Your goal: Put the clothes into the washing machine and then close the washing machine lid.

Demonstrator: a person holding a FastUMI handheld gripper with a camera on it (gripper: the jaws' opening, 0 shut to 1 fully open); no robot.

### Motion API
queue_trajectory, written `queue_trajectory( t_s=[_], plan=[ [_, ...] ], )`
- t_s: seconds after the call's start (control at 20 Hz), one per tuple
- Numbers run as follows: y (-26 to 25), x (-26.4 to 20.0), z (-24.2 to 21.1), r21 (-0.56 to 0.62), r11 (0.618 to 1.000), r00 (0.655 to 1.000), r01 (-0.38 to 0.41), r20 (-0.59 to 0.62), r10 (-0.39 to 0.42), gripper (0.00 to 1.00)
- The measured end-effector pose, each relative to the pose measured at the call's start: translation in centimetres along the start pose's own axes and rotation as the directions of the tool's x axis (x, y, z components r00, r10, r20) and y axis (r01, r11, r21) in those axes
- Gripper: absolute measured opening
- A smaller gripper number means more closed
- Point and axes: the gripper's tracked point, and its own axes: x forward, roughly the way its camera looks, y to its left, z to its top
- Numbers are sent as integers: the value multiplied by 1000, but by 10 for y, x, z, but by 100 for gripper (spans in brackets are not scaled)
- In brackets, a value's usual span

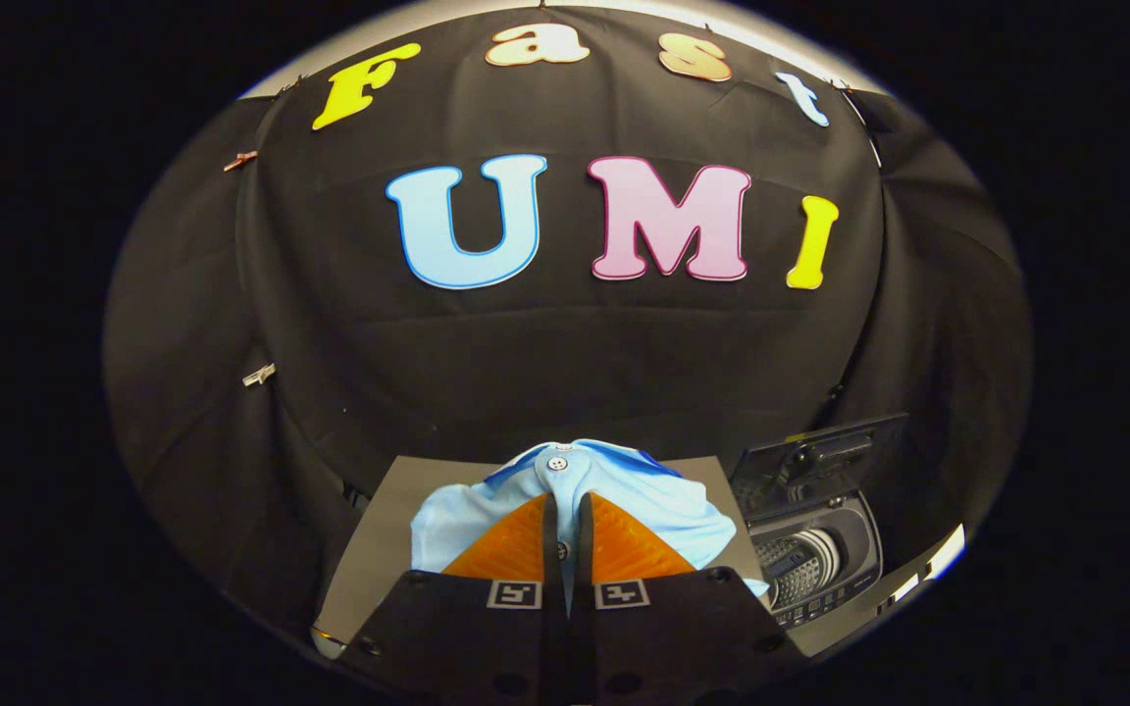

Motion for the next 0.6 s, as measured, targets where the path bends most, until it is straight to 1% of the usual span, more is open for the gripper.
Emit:
queue_trajectory(
  t_s=[0.25, 0.35, 0.6],
  plan=[
    [-39, -12, 31, 7, 999, 998, 39, 56, -39, 5],
    [-56, -13, 37, 17, 999, 997, 39, 65, -40, 5],
    [-117, -13, 50, 28, 996, 994, 82, 77, -84, 5]
  ],
)
